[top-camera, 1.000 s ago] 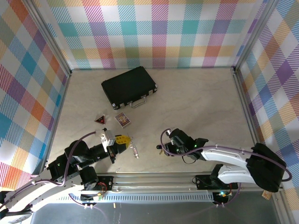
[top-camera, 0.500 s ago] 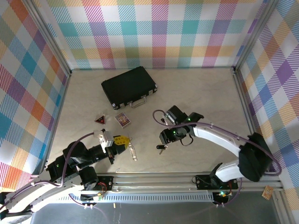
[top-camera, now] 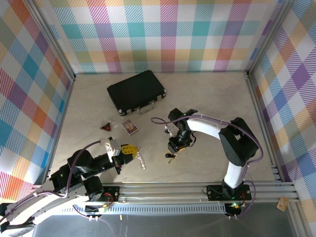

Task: Put the keys on the keyring

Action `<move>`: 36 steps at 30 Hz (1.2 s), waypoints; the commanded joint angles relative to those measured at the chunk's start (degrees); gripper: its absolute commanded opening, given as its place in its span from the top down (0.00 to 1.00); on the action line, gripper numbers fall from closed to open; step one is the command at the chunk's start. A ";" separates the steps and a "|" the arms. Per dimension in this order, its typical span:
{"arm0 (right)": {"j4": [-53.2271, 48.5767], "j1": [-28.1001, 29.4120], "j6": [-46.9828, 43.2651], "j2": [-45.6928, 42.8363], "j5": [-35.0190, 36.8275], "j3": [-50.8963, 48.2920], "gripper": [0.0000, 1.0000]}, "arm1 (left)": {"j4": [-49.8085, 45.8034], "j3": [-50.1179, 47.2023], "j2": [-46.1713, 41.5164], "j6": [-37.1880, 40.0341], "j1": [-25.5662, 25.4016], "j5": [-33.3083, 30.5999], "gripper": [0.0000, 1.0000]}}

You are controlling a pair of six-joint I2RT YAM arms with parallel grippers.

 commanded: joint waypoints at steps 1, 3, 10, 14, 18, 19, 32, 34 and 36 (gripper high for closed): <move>-0.98 -0.19 -2.23 1.73 -2.12 1.46 0.59 | 4.54 -0.52 -0.50 -0.27 0.45 1.22 1.00; -0.79 -0.20 -2.24 2.58 -2.52 1.31 0.62 | 4.53 -0.51 -0.57 -0.26 0.40 1.31 1.00; -1.09 -0.11 -2.53 2.84 -2.94 0.58 0.71 | 4.71 -0.33 -0.58 -0.27 0.40 2.09 1.00; -0.82 -0.11 -2.59 3.15 -3.41 -0.27 0.77 | 4.62 -0.25 -0.58 -0.19 0.42 2.08 1.00; -1.02 -0.11 -2.77 3.05 -3.32 -0.32 0.79 | 4.62 -0.16 -0.73 -0.26 0.40 2.10 1.00; -1.12 -0.11 -2.85 3.11 -3.32 -0.31 0.79 | 4.55 -0.16 -0.70 -0.21 0.41 2.10 1.00; -1.20 0.25 -3.25 3.94 -2.71 -0.56 0.81 | 4.51 -0.16 -1.48 -0.22 0.42 2.01 1.00; -1.24 0.26 -3.36 3.86 -2.70 -0.58 0.83 | 4.49 -0.16 -1.45 -0.20 0.47 1.83 1.00; -1.38 0.29 -3.39 3.63 -2.57 -0.67 0.86 | 4.41 -0.16 -1.46 -0.21 0.40 1.81 1.00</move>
